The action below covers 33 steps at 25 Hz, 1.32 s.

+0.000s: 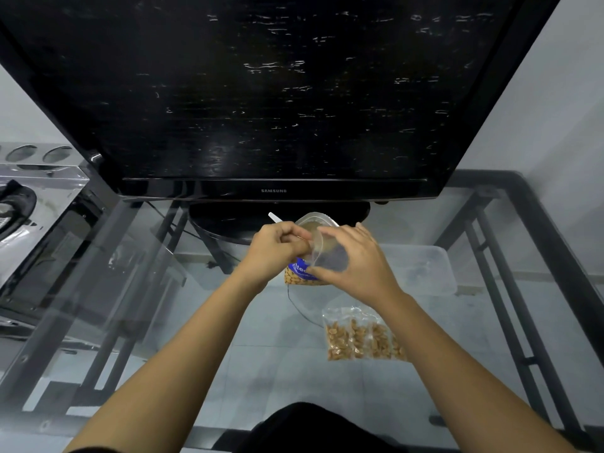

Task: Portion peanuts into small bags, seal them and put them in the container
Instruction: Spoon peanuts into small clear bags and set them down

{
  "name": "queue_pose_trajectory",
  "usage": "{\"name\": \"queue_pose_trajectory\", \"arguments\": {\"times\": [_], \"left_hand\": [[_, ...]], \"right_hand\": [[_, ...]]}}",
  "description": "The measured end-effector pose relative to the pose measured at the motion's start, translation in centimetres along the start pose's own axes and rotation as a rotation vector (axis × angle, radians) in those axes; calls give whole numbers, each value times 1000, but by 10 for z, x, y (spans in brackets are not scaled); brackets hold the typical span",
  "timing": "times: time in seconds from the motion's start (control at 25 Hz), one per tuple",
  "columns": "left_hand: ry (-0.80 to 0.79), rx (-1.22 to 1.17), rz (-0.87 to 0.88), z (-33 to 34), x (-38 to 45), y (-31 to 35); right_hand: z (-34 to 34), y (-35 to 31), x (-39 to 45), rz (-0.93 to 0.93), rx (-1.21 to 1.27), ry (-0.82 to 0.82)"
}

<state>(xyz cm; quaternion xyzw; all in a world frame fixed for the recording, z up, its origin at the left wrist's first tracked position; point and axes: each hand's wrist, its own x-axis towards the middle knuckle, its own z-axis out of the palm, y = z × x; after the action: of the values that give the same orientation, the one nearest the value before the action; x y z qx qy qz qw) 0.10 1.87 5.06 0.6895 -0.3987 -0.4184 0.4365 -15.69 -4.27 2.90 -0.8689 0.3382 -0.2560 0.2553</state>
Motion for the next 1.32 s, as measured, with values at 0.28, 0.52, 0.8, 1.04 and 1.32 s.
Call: {"name": "queue_pose_trajectory", "arguments": {"times": [0.28,0.52,0.8,1.04,1.32], "left_hand": [[479,248,-67,-8,39,-20],[404,333,55,-5,53,-17],[250,305,23,0,54,-21],[333,124,-166,3,60,-17],[317,-209,-336,7,60,-17]], "right_hand": [[-6,26,7,322,366,135],[4,43,7,452,465,-19],[7,52,6,482,528,-12],[5,54,7,485,544,-60],[1,54,7,480,555,-94]]}}
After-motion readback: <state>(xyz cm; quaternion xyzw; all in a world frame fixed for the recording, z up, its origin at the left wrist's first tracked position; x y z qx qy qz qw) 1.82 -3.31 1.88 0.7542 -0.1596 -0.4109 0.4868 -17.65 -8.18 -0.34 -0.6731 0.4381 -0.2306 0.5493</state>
